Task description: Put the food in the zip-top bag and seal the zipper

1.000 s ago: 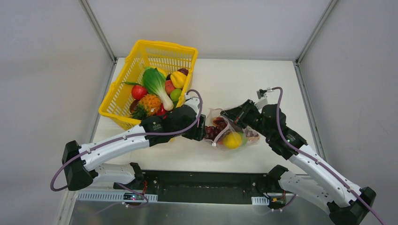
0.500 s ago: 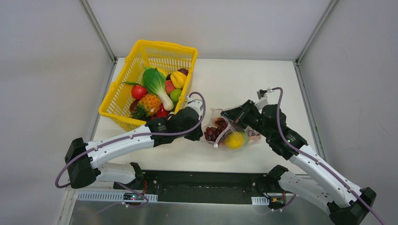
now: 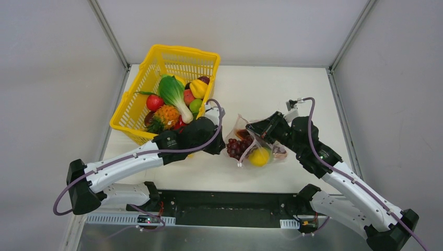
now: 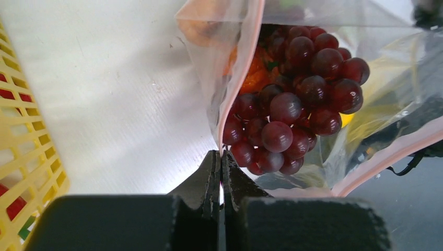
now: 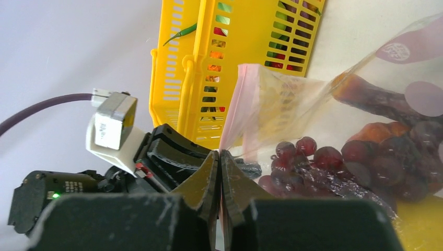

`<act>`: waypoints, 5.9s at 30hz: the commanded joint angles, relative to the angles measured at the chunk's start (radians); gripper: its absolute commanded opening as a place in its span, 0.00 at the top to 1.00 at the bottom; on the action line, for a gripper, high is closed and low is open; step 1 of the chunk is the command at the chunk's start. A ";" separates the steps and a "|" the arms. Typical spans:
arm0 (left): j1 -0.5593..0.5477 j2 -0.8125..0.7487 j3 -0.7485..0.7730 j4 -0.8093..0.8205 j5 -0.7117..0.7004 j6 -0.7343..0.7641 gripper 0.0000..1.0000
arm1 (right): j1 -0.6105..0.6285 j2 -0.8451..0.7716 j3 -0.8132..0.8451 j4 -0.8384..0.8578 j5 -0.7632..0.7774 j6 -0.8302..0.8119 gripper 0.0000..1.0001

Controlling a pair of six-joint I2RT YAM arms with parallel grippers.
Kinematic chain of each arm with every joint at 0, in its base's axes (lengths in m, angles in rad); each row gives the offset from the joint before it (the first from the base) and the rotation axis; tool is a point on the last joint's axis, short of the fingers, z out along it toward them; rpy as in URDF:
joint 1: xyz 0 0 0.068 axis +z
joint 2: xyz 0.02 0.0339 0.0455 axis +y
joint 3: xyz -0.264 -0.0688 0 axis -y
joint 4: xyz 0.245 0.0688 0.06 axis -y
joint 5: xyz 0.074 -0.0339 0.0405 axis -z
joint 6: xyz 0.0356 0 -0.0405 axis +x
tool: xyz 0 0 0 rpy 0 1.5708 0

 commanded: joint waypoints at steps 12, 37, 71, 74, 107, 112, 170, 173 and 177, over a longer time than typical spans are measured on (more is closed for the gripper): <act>0.000 -0.032 0.191 -0.071 -0.044 0.115 1.00 | -0.001 -0.032 0.058 0.032 0.042 -0.034 0.95; 0.087 0.090 0.466 -0.108 0.064 0.217 1.00 | -0.001 0.005 0.133 -0.024 0.172 -0.175 0.97; 0.245 -0.009 0.378 -0.101 0.178 0.234 0.27 | 0.000 -0.029 0.126 -0.027 0.241 -0.166 0.98; 0.247 -0.035 0.390 -0.144 0.154 0.259 0.15 | 0.000 -0.028 0.123 -0.026 0.243 -0.166 0.98; 0.673 -0.223 0.215 -0.310 0.107 0.278 0.01 | 0.001 -0.039 0.095 -0.030 0.196 -0.137 0.98; 0.730 -0.166 0.186 -0.300 0.181 0.268 0.01 | 0.000 -0.038 0.094 -0.029 0.193 -0.135 0.97; 0.742 0.160 0.064 -0.453 0.052 0.394 0.14 | 0.000 -0.021 0.083 -0.011 0.147 -0.123 0.96; 0.742 0.182 0.066 -0.453 0.033 0.396 0.28 | -0.001 -0.021 0.083 -0.011 0.145 -0.124 0.96; 0.742 0.133 0.063 -0.479 0.048 0.395 0.48 | 0.000 -0.024 0.085 -0.016 0.144 -0.123 0.96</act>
